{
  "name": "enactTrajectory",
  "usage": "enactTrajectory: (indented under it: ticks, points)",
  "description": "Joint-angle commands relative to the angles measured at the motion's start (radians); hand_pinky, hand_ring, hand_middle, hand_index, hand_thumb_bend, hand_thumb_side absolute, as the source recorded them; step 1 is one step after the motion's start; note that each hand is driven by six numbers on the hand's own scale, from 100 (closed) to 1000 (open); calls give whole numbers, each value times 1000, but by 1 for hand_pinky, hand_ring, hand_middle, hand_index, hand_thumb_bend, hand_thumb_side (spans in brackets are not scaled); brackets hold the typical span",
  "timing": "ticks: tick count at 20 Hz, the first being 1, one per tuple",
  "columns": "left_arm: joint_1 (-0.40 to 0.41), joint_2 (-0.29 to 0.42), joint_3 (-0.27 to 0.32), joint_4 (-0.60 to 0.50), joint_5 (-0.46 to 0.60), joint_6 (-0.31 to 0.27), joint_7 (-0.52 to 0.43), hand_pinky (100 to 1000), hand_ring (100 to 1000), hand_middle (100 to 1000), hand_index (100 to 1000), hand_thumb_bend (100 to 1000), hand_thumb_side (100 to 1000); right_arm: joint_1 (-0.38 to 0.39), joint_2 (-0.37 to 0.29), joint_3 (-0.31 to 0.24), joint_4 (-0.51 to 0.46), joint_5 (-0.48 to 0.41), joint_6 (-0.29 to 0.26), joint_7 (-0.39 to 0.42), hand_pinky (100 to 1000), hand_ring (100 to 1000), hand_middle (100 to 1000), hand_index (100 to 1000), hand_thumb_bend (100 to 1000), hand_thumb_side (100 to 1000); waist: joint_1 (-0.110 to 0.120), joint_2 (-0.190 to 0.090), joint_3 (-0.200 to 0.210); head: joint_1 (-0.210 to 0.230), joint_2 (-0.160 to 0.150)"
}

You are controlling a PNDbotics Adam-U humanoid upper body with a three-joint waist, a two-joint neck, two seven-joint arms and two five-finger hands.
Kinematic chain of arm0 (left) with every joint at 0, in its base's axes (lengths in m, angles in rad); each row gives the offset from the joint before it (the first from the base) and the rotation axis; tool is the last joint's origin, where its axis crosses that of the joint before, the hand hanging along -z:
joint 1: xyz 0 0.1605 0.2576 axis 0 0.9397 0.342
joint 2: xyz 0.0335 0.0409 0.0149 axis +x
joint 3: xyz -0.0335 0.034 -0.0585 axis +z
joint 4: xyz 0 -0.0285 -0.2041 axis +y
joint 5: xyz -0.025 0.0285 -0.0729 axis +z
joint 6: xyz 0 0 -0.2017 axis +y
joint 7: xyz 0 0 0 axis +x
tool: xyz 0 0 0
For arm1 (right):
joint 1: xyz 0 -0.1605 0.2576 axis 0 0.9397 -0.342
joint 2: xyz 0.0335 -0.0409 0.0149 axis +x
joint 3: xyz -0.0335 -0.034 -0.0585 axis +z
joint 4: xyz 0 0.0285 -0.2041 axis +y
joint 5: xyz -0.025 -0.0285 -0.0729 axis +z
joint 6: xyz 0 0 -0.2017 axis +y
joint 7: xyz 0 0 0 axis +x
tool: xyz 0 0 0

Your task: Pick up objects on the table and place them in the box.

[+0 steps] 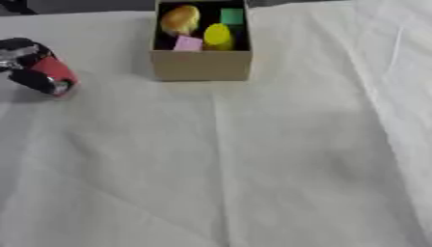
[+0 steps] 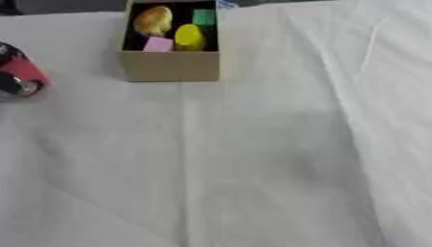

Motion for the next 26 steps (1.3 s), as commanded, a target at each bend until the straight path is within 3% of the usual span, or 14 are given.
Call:
enactTrajectory:
  ticks: [1, 6, 9, 14, 20, 23, 26]
  points:
    - [-41, 43, 11, -100, 31, 10, 29, 790, 614, 449, 653, 100, 268, 2, -21, -12, -20, -2, -2, -5, 730, 645, 604, 741, 100, 731, -1, -30, -1, -4, -8]
    - [-139, -9, -10, -224, 83, 7, 21, 805, 628, 467, 670, 100, 282, -7, -35, -5, -20, -4, -6, 1, 730, 645, 604, 741, 100, 727, 3, -35, -6, -4, -3]
    - [-197, -63, -33, -238, 96, -31, 14, 814, 650, 493, 677, 100, 287, -23, -47, 5, -20, -10, -9, 14, 731, 645, 604, 742, 100, 725, 10, -33, -27, 9, -13]
    - [-249, -137, -44, -193, 67, -131, 45, 815, 668, 514, 681, 100, 253, -46, -54, 13, -20, -16, -13, 28, 731, 644, 604, 742, 100, 726, 27, -20, -71, 38, -36]
    - [-264, -196, -22, -110, -29, -180, 109, 817, 678, 534, 694, 100, 263, -68, -53, 20, -20, -22, -15, 40, 731, 644, 603, 741, 100, 728, 37, -4, -99, 58, -56]
    - [-262, -215, -14, -78, -62, -193, 122, 818, 686, 559, 707, 132, 328, -76, -53, 22, -20, -25, -15, 44, 731, 644, 603, 741, 100, 730, 37, 2, -101, 59, -60]
    - [-256, -230, -14, -59, -90, -207, 131, 857, 788, 709, 814, 304, 556, -80, -51, 24, -20, -28, -14, 48, 731, 643, 603, 741, 100, 731, 35, 5, -102, 61, -60]
